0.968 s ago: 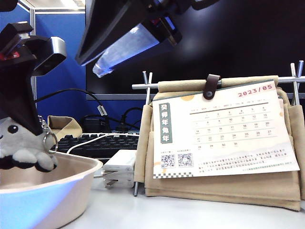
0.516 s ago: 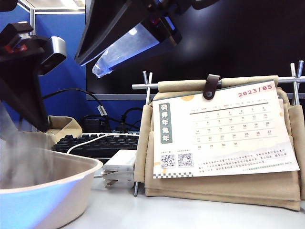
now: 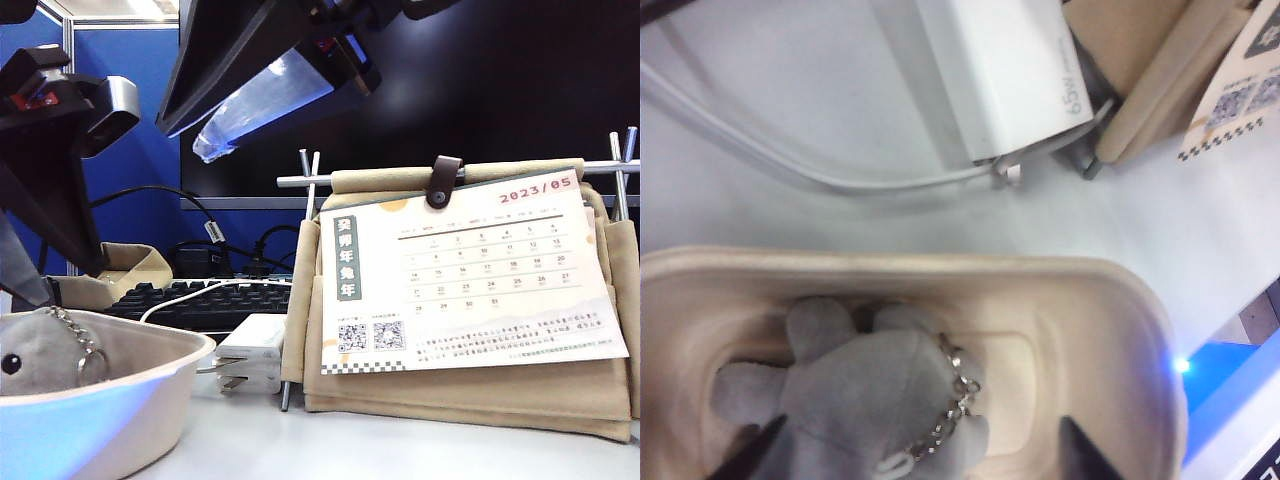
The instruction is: Identity fluffy octopus among items on the table, put them into the paper lunch box.
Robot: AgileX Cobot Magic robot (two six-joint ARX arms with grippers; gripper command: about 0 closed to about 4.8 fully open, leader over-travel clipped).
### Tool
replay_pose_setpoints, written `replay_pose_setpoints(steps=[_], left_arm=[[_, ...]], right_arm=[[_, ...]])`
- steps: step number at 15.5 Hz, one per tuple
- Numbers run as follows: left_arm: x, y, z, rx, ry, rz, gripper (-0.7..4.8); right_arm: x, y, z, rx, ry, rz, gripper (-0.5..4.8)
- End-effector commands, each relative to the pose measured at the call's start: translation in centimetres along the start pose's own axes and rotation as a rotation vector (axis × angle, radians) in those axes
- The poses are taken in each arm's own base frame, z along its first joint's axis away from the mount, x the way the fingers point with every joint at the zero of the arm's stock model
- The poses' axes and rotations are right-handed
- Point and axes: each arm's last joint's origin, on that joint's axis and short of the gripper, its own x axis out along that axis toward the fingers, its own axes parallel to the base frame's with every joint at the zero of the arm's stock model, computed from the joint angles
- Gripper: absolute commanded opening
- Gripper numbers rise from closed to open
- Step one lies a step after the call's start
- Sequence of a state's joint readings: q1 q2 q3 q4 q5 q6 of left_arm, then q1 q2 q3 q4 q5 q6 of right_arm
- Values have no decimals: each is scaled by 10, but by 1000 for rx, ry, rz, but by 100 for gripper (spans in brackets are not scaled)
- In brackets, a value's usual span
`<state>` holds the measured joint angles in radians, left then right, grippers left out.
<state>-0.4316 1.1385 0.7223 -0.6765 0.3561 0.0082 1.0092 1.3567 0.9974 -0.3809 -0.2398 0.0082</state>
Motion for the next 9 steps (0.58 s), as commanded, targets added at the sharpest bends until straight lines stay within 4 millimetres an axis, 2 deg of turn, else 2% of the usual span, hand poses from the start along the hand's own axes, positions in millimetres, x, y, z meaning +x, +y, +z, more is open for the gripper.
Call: replay_pose_setpoints(steps=[1,2,3,4,5,6,9], left_arm=[[-2,-1,4,13,-28,-7,131],[-4,-2,6,17,-39,-7,72],[-7,-3,10,22,-53,-6,51],[-10,-4,13,28,-67,-6,51],[-15,-6,18,36,-90,-6,36],[-26,-10,28,49,-136,-6,-6],[-56,-21,49,74,-261,-17,-6]], right_arm=[[-2,1,3,-3,-19,5,142],[-3,1,3,-4,-21,-4,99],[-4,1,3,-11,-25,-15,22],[-7,1,4,-22,-33,-24,-5],[-10,1,5,-27,-45,-44,-6],[-18,2,6,-31,-67,-78,-6],[-42,4,11,-58,-143,-192,-6]])
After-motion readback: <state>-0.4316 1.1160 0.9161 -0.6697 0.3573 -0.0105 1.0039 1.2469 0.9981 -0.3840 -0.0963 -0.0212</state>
